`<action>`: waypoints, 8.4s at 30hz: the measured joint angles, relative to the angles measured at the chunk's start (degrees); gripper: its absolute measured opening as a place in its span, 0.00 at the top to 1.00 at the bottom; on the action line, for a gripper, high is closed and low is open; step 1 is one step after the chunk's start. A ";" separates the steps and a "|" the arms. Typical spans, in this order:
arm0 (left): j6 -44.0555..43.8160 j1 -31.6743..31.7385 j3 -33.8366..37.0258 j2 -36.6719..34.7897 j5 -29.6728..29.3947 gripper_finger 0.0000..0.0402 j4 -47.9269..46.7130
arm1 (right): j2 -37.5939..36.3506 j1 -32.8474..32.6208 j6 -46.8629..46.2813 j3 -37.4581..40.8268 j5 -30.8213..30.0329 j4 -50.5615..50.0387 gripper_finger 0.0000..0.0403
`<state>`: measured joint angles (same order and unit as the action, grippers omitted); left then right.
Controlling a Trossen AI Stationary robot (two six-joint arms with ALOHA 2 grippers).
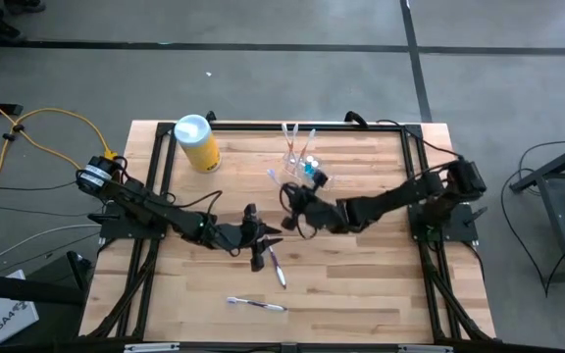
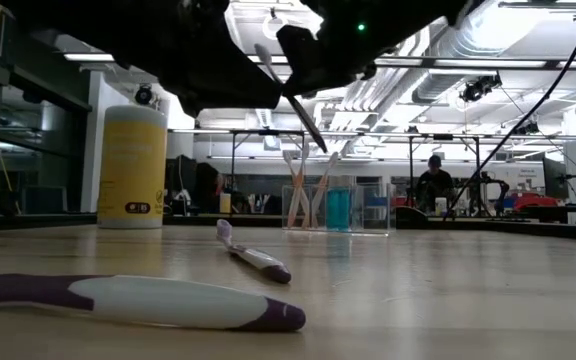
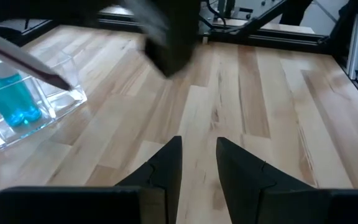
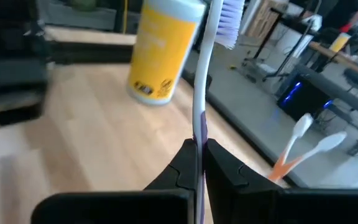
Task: Pick & Place toothbrushing station
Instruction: Put the bottom right purple toothbrush into the transparent organizer, then put the top purple toothbrush into the transparent organizer
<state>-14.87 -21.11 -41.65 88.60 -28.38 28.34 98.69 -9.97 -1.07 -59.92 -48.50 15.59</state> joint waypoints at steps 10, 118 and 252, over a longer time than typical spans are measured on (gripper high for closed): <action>-0.09 -0.98 0.00 0.00 -0.02 0.76 0.00 | -0.04 6.90 6.42 4.95 4.97 12.97 0.99; -0.16 -1.57 -0.02 -0.02 0.09 0.76 2.58 | 5.73 17.08 -16.89 38.56 1.95 54.93 0.93; 41.14 -0.79 -0.40 0.98 14.30 0.76 -21.95 | -6.29 -14.43 -34.87 4.15 27.61 -10.48 0.60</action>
<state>26.28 -21.89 -42.05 89.58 -14.08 6.39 92.40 -24.40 -35.94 -55.77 -20.89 5.11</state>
